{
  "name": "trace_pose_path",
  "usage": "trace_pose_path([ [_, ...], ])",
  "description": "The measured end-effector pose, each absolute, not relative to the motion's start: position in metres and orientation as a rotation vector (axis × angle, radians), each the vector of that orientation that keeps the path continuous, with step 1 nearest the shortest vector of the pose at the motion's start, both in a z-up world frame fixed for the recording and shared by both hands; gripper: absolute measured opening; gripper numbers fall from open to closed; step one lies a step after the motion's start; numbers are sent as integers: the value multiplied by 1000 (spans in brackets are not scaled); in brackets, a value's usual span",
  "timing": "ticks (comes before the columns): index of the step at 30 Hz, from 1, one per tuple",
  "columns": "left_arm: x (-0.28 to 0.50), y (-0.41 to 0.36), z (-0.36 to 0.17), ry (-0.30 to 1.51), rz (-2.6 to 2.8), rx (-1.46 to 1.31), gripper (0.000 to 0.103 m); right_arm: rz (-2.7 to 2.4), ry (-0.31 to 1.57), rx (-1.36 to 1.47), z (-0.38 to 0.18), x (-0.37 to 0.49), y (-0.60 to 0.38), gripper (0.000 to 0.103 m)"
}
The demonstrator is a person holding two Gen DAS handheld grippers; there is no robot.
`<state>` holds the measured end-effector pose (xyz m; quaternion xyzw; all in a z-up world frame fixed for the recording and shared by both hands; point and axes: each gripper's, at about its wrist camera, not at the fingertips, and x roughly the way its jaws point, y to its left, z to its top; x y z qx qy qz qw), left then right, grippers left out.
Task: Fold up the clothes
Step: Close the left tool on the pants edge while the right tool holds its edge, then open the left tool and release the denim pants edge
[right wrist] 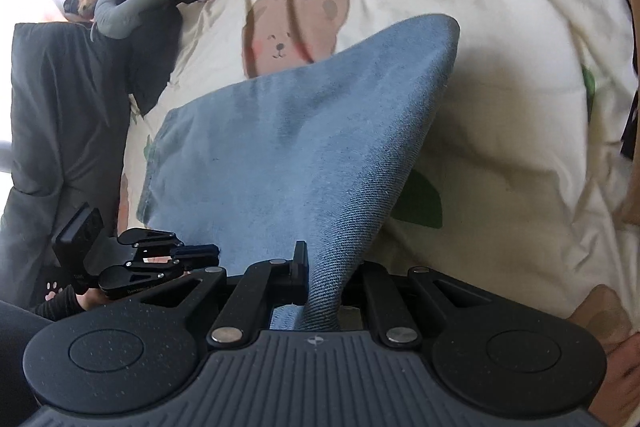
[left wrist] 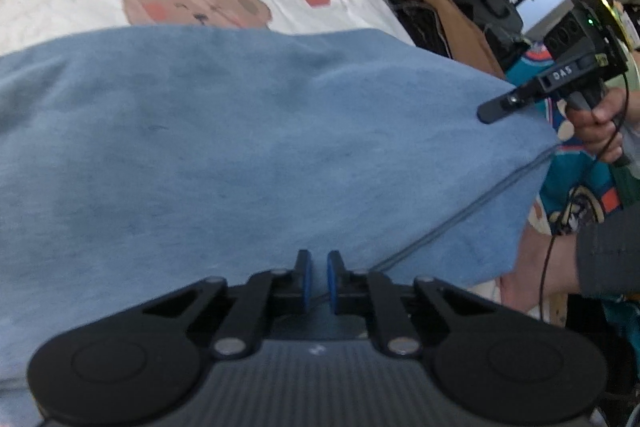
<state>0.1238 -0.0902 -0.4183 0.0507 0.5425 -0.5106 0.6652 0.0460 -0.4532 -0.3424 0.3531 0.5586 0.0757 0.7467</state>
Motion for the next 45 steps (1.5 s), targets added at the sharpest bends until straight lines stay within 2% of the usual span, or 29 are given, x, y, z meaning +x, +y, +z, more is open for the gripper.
trace_pose_path([
  [8,125,-108,-431,1271,-1163,206,6,121,1175,858,-392,15,-460,6],
  [10,127,-106,-433,1286,-1152,197,4,102,1170,893,-400,11,-460,10],
  [12,128,-105,-435,1303,-1142,189,2,83,1169,920,-408,9,-462,19],
  [18,120,-101,-439,1365,-1150,215,2,63,1154,961,-426,14,-468,29],
  [27,126,-102,-420,1353,-1213,212,5,19,1060,1038,-435,25,-477,33],
  [39,177,-128,-401,1263,-1062,216,11,-20,997,1085,-444,41,-489,33],
  [40,181,-132,-402,1260,-1061,229,11,-15,997,1089,-444,40,-490,31],
  [42,190,-138,-405,1261,-1056,262,11,11,988,1051,-437,41,-488,20],
  [45,200,-148,-411,1271,-1025,294,11,28,969,1053,-430,39,-489,17],
])
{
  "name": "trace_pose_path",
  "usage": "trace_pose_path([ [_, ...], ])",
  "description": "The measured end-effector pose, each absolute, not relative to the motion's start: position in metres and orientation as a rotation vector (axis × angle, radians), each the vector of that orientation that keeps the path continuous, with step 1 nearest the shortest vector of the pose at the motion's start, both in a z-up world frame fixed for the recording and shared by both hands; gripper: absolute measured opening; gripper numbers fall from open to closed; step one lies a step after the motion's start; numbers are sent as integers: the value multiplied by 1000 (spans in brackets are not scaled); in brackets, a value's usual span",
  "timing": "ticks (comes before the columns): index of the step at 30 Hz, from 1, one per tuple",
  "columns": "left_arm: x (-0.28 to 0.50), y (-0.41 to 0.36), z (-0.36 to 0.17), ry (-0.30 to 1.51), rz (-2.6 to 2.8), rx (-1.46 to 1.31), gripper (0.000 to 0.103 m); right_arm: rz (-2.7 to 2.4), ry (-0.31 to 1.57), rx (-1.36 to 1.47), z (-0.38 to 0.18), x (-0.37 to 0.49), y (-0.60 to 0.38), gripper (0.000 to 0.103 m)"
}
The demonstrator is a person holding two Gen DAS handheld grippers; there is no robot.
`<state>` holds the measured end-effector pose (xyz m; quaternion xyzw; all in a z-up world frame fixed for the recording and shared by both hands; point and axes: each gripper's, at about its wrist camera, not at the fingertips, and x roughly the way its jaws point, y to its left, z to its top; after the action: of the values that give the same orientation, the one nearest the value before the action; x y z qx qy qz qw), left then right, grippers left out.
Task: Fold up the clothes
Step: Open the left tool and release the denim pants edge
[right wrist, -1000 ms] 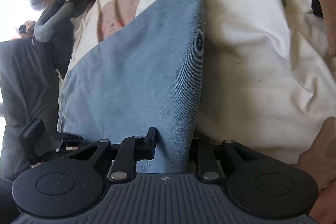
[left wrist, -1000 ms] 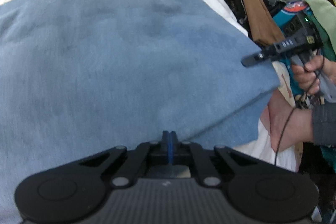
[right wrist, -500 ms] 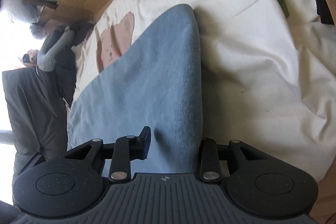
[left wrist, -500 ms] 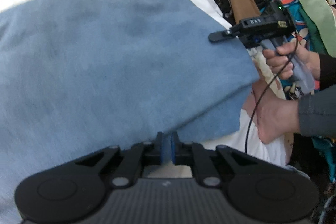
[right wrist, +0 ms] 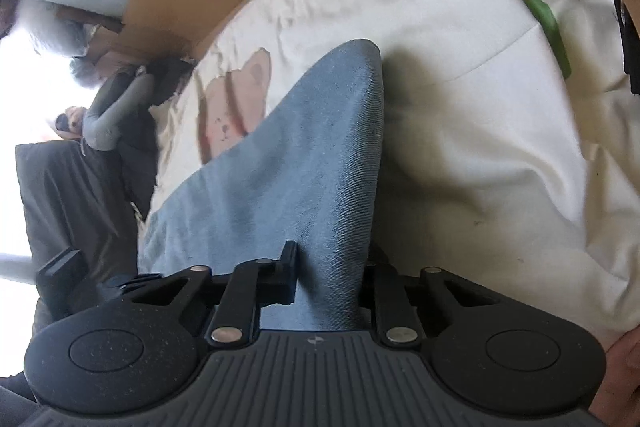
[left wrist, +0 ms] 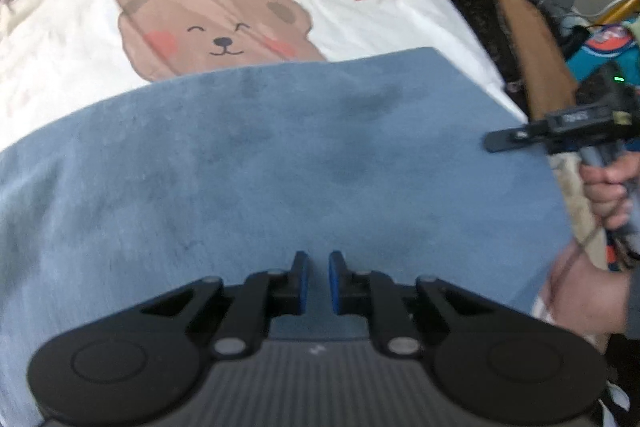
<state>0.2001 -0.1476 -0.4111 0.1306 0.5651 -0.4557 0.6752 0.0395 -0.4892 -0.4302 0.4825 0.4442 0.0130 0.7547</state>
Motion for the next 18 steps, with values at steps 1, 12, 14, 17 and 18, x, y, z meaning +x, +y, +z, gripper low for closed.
trace_pose_path([
  [1,201,-149,-413,1272,-1022,293,11,30,969,1050,-430,39,-489,16],
  [12,238,-189,-416,1195,-866,252,4,52,927,1034,-420,36,-488,14],
  [14,243,-192,-413,1166,-848,262,4,56,915,1032,-417,36,-486,14],
  [17,249,-190,-411,1140,-826,260,4,62,913,1021,-415,36,-486,12],
  [18,251,-193,-414,1146,-820,246,4,62,912,1019,-414,35,-486,12],
])
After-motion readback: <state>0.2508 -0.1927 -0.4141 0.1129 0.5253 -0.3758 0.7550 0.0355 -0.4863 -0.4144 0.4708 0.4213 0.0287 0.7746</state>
